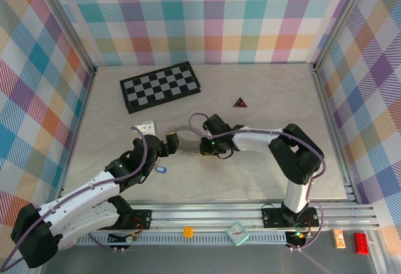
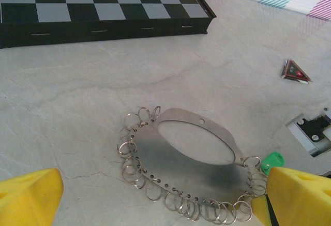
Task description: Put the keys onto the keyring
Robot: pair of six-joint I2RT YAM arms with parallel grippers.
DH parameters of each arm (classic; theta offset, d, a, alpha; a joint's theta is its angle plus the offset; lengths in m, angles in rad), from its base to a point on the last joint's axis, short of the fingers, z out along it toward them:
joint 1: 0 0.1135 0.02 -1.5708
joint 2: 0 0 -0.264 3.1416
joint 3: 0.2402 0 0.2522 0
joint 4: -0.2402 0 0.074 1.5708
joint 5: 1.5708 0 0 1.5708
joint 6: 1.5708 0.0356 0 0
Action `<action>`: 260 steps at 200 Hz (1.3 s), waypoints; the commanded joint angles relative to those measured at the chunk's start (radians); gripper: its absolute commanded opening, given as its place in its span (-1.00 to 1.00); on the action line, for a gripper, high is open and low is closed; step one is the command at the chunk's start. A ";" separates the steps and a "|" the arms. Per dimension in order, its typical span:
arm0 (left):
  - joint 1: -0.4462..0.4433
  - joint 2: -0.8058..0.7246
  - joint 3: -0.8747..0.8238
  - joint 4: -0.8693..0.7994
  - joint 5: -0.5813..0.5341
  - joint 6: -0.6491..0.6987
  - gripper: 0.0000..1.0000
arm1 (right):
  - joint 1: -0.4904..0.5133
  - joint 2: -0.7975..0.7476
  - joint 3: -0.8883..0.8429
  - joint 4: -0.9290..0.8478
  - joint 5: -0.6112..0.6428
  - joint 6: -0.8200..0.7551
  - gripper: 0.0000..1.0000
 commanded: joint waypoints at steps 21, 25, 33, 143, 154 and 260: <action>0.011 -0.018 -0.006 -0.018 -0.005 -0.006 1.00 | 0.001 -0.008 0.028 0.000 -0.019 -0.038 -1.00; 0.009 -0.018 -0.006 -0.018 -0.006 -0.005 1.00 | 0.000 -0.011 0.028 -0.005 -0.017 -0.044 -1.00; 0.010 -0.019 -0.008 -0.019 -0.007 -0.004 1.00 | 0.000 -0.018 0.029 -0.012 -0.016 -0.057 -1.00; 0.009 -0.022 -0.018 -0.025 -0.012 0.006 1.00 | 0.004 -0.141 -0.026 -0.211 0.021 -0.243 -1.00; 0.010 -0.024 -0.019 -0.028 -0.013 0.008 1.00 | 0.008 -0.141 -0.024 -0.228 0.028 -0.253 -1.00; 0.010 -0.032 -0.017 -0.045 -0.023 0.027 1.00 | 0.034 -0.036 0.111 -0.316 0.071 -0.316 -1.00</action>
